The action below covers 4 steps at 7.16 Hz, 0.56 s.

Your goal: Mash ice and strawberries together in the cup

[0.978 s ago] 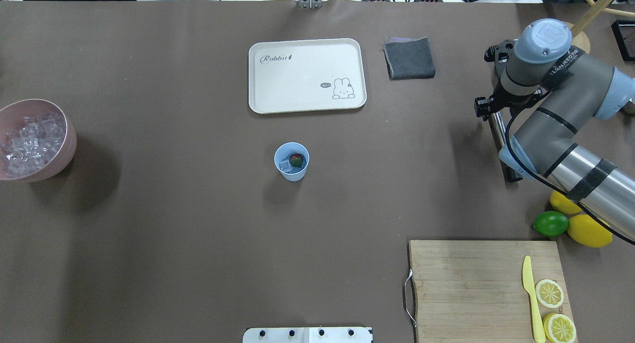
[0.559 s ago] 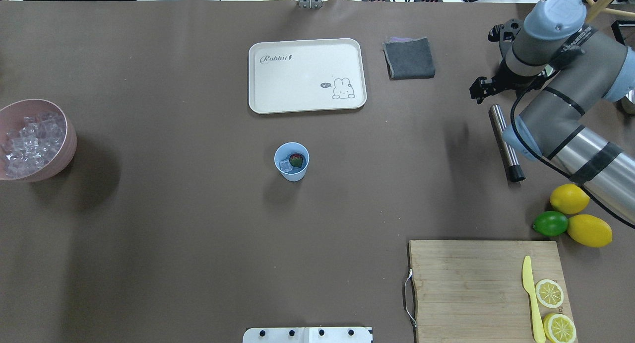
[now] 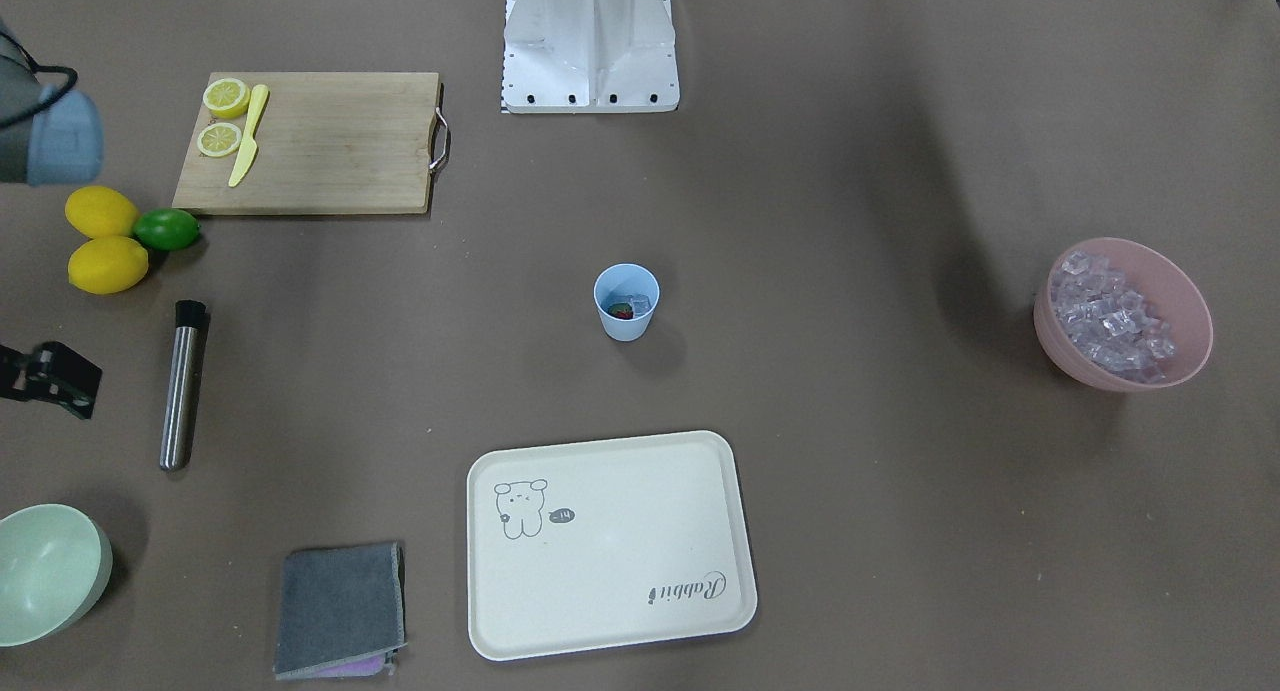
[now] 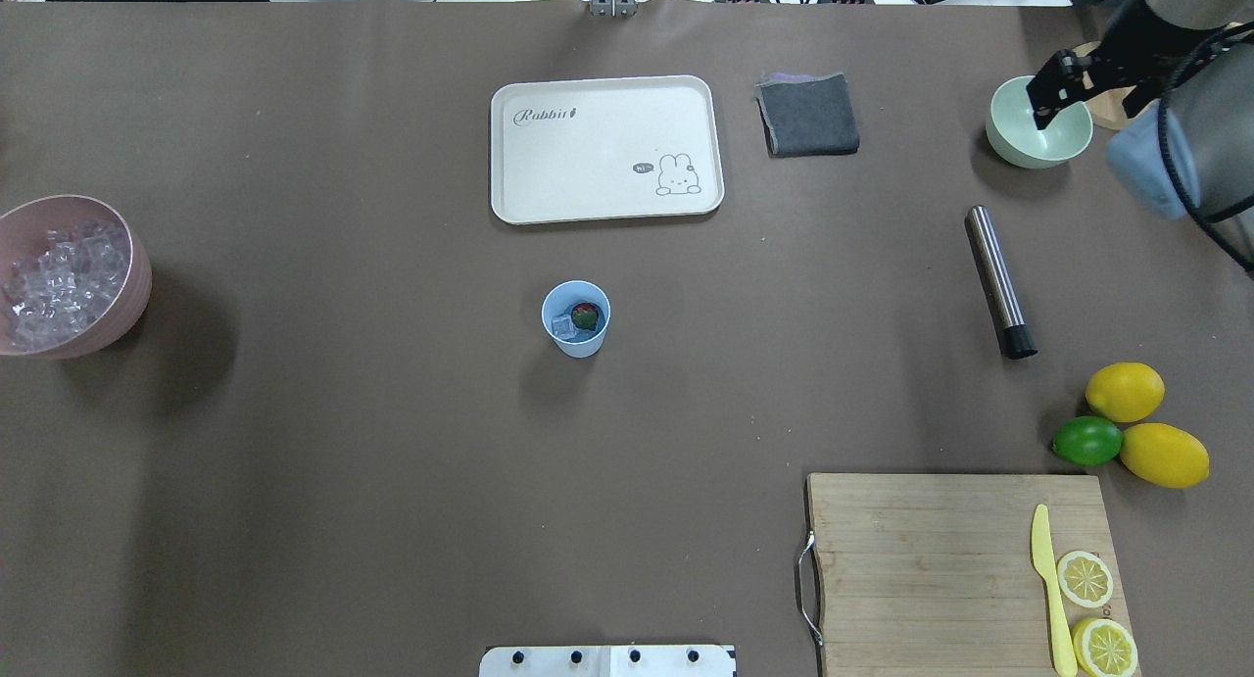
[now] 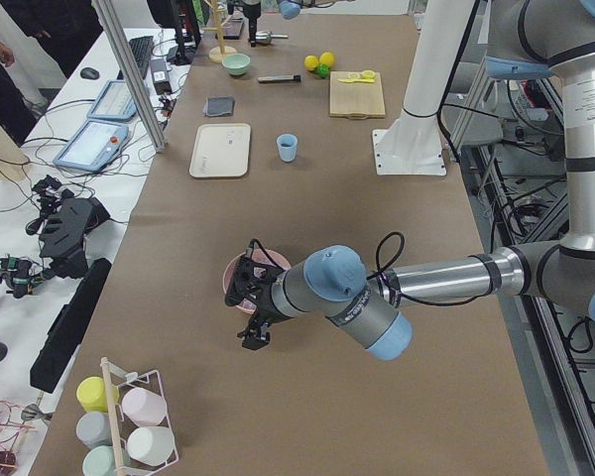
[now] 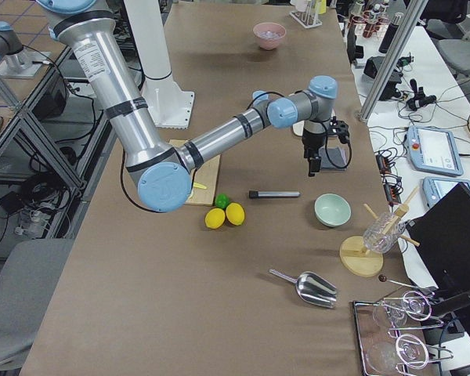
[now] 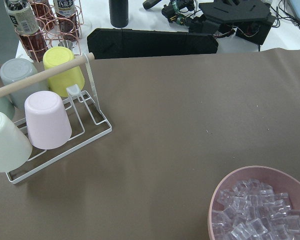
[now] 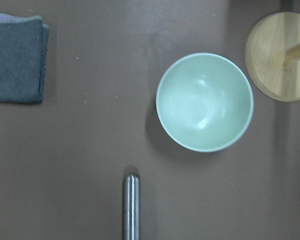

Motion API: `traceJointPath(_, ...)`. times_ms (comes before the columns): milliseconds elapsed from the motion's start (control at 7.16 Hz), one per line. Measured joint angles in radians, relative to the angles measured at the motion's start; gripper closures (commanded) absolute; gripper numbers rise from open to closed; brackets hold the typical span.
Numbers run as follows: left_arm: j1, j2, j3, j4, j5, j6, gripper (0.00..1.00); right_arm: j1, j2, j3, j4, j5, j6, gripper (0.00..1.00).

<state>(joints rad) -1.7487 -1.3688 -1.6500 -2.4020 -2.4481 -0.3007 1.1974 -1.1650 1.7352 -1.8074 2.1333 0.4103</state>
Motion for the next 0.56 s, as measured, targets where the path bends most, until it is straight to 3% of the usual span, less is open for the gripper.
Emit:
traceJointPath(279,-0.001,0.008,-0.005,0.008,-0.001,0.005,0.02,0.091,-0.149,0.167,-0.112,0.065,-0.114,0.0)
traceJointPath(559,-0.001,0.018,-0.004,0.012,-0.002,0.009,0.02,0.203,-0.288,0.175,-0.063,0.136,-0.253,0.0)
